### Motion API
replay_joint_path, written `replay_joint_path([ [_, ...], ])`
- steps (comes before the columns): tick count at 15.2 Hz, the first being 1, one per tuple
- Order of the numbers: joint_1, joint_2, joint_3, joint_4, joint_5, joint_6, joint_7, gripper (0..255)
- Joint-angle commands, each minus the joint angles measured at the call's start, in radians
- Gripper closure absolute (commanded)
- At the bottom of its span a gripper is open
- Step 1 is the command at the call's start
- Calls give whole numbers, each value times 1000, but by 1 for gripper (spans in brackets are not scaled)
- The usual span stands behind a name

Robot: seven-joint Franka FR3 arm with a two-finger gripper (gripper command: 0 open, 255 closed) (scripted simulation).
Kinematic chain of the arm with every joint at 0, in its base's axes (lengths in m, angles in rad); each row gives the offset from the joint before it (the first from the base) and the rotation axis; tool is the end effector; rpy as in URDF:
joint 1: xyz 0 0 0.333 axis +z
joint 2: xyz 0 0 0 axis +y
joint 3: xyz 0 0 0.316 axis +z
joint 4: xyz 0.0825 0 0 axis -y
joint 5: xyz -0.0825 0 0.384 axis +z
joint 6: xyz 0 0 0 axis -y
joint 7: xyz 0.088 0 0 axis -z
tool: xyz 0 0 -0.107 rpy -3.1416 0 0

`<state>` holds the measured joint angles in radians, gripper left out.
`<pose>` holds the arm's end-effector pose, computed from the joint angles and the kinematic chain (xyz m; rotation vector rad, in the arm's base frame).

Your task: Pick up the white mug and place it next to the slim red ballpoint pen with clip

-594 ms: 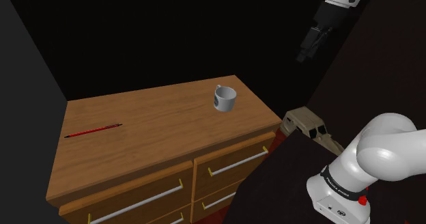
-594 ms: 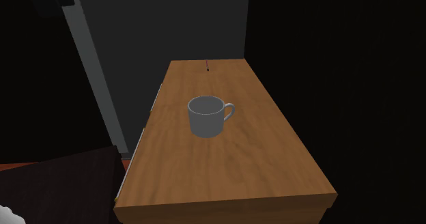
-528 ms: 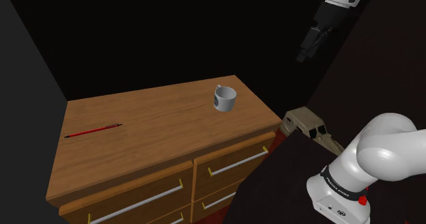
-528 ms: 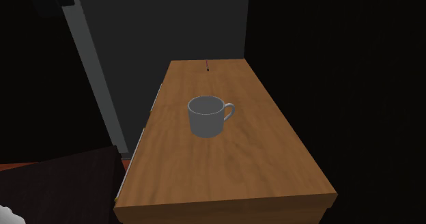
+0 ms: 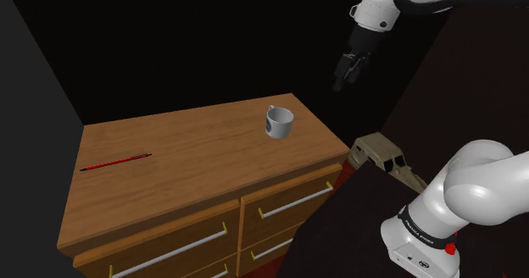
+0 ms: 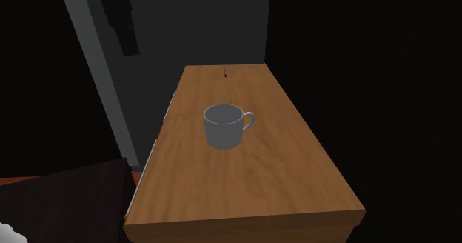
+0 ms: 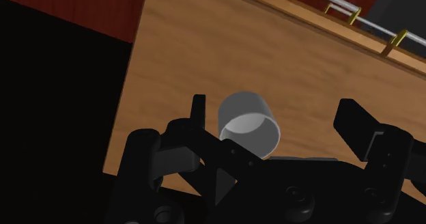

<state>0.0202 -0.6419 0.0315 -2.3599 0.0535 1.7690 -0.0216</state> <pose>0.3615 0.0254 0.5583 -3.1048 -0.0905 -0.0783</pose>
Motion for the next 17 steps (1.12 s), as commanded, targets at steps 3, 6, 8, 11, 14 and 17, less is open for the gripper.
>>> replay_joint_path([
  [3,8,123,40,4,-2,112,35,0],
  [6,13,225,70,24,-9,187,66,0],
  [8,15,296,89,44,-19,233,89,0],
  [11,19,407,116,84,-40,294,126,0],
  [14,23,522,138,135,-70,346,167,0],
  [17,31,639,155,199,-109,387,210,0],
])
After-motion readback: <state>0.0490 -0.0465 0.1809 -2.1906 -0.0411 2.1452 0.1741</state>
